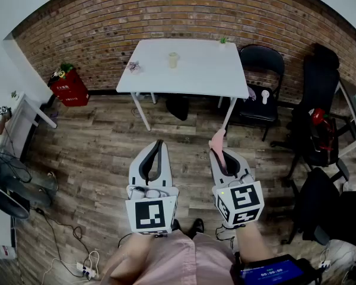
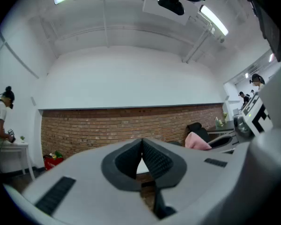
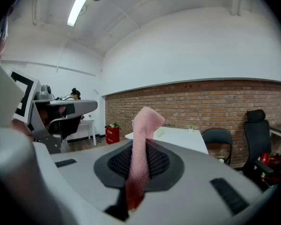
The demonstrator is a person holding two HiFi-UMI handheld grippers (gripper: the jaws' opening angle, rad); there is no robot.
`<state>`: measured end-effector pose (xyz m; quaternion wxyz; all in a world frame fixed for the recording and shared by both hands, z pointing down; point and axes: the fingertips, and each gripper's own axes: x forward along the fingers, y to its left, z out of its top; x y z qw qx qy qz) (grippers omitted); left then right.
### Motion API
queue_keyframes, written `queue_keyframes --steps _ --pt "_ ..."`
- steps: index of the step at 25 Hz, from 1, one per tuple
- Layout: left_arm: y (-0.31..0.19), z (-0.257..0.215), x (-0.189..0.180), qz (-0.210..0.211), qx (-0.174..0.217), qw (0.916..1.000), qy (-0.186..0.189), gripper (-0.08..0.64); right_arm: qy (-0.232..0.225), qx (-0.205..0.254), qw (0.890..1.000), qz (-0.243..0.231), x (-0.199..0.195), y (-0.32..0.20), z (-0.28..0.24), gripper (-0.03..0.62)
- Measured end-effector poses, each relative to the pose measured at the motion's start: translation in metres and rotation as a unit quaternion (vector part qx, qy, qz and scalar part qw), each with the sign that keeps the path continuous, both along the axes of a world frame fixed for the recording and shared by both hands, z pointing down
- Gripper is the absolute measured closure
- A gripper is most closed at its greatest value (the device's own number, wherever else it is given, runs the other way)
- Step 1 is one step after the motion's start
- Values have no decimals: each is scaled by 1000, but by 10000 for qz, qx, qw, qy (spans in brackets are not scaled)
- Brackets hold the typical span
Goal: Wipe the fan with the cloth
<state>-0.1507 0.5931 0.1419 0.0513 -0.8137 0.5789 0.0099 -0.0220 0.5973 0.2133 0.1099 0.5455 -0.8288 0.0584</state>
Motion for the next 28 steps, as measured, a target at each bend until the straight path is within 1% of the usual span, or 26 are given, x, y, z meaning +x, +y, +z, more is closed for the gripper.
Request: queue_keyframes --steps 6,10,12,16,20,23,28 --pt "4 5 5 -12 -23 10000 -27 548 0 -13 10000 -22 4 4 4 560" --pt "8 10 10 -55 -61 10000 -28 548 -113 126 9999 11 12 7 2 557" --pt "9 11 16 -93 -68 9999 -54 548 -111 114 9999 3 20 6 3 555" --pt "9 10 32 -221 -117 9997 -83 548 -63 33 9999 -124 35 4 4 554" --pt "5 14 31 -341 -161 9993 -75 548 -12 28 9998 -217 37 -3 7 552" --pt "-3 22 27 -396 -223 9989 -100 548 -12 -25 9996 -286 33 -13 13 552" --pt "-36 42 17 -402 -420 9983 -35 548 28 -199 9994 -284 23 -48 30 552"
